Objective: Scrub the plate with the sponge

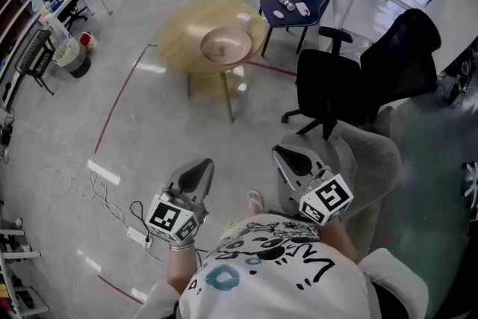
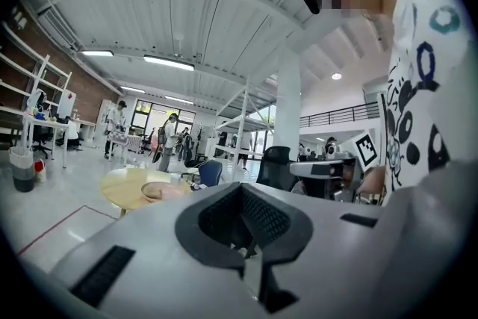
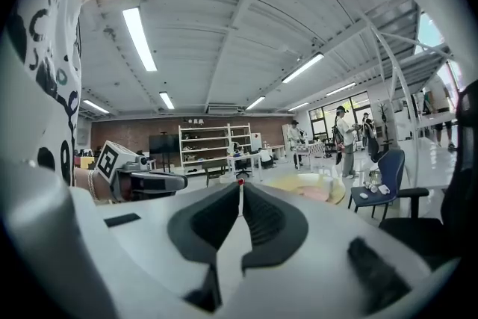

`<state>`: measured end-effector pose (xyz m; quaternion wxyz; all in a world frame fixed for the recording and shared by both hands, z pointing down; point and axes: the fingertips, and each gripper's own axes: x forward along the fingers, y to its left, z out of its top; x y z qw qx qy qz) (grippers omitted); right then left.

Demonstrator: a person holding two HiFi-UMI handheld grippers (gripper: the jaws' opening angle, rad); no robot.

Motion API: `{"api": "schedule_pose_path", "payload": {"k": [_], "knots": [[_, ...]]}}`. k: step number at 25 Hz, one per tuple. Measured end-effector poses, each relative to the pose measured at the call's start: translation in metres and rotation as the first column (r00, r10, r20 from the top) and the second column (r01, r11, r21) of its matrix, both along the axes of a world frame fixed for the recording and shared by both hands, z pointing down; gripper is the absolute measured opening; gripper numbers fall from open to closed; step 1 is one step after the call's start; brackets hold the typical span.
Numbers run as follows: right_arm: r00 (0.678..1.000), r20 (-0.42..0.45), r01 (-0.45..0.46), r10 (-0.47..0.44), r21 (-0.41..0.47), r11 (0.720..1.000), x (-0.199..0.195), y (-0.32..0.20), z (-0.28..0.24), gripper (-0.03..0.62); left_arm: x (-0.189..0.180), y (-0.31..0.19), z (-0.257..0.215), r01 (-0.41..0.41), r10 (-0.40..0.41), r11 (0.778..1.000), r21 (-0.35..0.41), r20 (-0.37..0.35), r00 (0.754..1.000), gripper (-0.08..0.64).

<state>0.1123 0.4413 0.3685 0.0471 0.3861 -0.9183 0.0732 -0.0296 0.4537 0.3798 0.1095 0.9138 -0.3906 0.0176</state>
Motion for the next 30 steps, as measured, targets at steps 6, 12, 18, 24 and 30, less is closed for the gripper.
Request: {"api": "schedule_pose_path", "payload": {"k": [6,12,18,24,30], "knots": [[1.000,-0.001,0.030,-0.030,0.003,1.000,0.015,-0.039,0.002,0.031,0.014,-0.040,0.003,0.030,-0.030,1.000,-0.008,0.009,1.000,0.015],[0.999,-0.012,0.030,-0.030,-0.007,1.000,0.029,-0.073,0.012,0.031,0.016,-0.063,0.012,0.057,-0.056,0.998,-0.034,0.032,0.998,0.015],[1.000,0.002,0.029,-0.029,-0.041,0.999,0.025,-0.096,0.024,0.031,0.011,-0.087,0.020,0.071,-0.069,0.996,-0.052,0.041,0.997,0.015],[1.000,-0.017,0.000,-0.001,-0.051,0.999,0.009,-0.135,0.023,0.031,-0.001,-0.132,0.021,0.033,-0.031,0.998,-0.058,0.037,0.999,0.015],[0.999,-0.019,-0.037,0.036,-0.019,0.999,-0.014,-0.177,0.009,0.031,-0.026,-0.184,0.011,-0.013,0.015,0.999,-0.033,0.040,0.999,0.015]]}}
